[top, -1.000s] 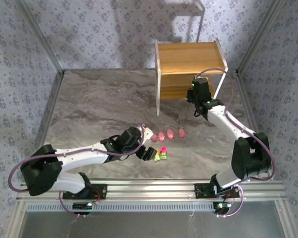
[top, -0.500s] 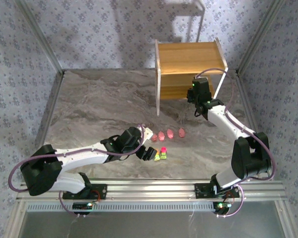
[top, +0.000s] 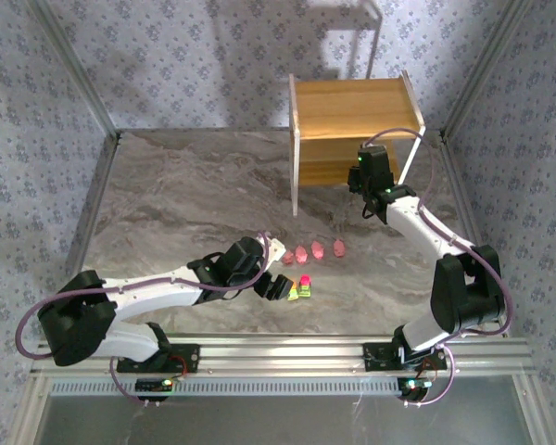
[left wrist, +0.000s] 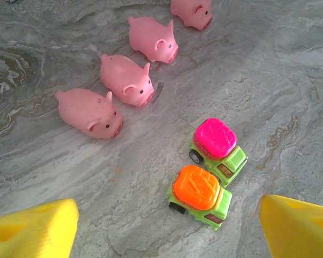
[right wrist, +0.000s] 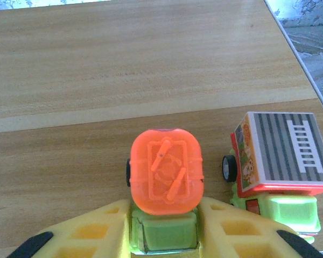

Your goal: Place and organize the plastic toys onto the shelf

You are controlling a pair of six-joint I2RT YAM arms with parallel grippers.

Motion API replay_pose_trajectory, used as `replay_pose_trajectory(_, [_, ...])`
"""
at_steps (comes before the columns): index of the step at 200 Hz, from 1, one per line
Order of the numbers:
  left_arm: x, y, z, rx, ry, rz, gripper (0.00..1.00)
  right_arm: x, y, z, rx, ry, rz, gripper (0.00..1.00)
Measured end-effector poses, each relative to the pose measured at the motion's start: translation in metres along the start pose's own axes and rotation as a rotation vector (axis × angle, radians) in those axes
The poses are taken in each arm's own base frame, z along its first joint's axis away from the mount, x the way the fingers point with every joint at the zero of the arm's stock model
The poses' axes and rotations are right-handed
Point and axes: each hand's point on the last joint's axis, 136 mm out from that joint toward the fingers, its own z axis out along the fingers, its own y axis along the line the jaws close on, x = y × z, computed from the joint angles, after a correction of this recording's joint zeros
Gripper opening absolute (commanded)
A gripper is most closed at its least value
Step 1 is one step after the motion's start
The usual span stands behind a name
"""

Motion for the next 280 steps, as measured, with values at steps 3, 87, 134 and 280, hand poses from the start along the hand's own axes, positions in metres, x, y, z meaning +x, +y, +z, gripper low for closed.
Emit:
replay_pose_trajectory(3, [0.000, 0.000, 0.000, 0.000, 0.000, 0.000, 0.87, 0.000, 0.000, 0.000, 0.000, 0.000, 0.000, 0.36])
replay_pose_trajectory(87, [0.000, 0.000, 0.000, -0.001, 0.000, 0.003, 0.87, -0.002, 0.001, -0.001, -0.002, -0.003, -0.002, 0.40])
replay_pose_trajectory(134, [-0.001, 0.000, 0.000, -0.003, -0.002, 0.003, 0.87, -0.002, 0.004, -0.001, -0.007, -0.004, -0.006, 0.41])
replay_pose_trajectory(280, [0.003, 0.006, 0.000, -0.031, 0.013, 0.010, 0.87, -0.012, 0.006, -0.022, -0.017, -0.037, -0.006, 0.46])
